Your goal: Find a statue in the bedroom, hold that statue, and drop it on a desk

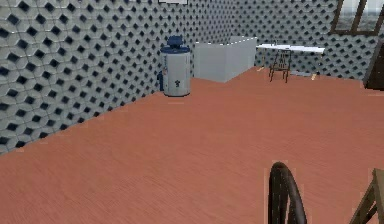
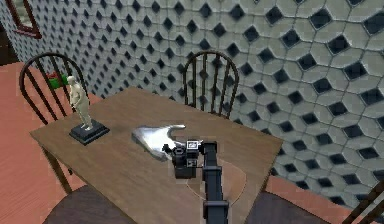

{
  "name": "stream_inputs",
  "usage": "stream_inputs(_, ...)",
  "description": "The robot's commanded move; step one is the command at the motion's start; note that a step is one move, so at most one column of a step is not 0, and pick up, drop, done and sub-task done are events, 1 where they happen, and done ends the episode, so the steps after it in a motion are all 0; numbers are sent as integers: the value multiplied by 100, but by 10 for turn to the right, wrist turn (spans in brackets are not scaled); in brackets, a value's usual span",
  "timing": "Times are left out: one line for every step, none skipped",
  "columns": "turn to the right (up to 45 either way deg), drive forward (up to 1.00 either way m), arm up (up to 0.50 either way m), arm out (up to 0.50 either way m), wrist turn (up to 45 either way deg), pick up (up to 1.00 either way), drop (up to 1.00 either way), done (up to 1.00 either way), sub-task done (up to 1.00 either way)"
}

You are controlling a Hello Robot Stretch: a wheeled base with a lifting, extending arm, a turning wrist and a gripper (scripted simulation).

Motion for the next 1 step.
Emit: stream_inputs(0,0,0,0,0,100,0,0,0)
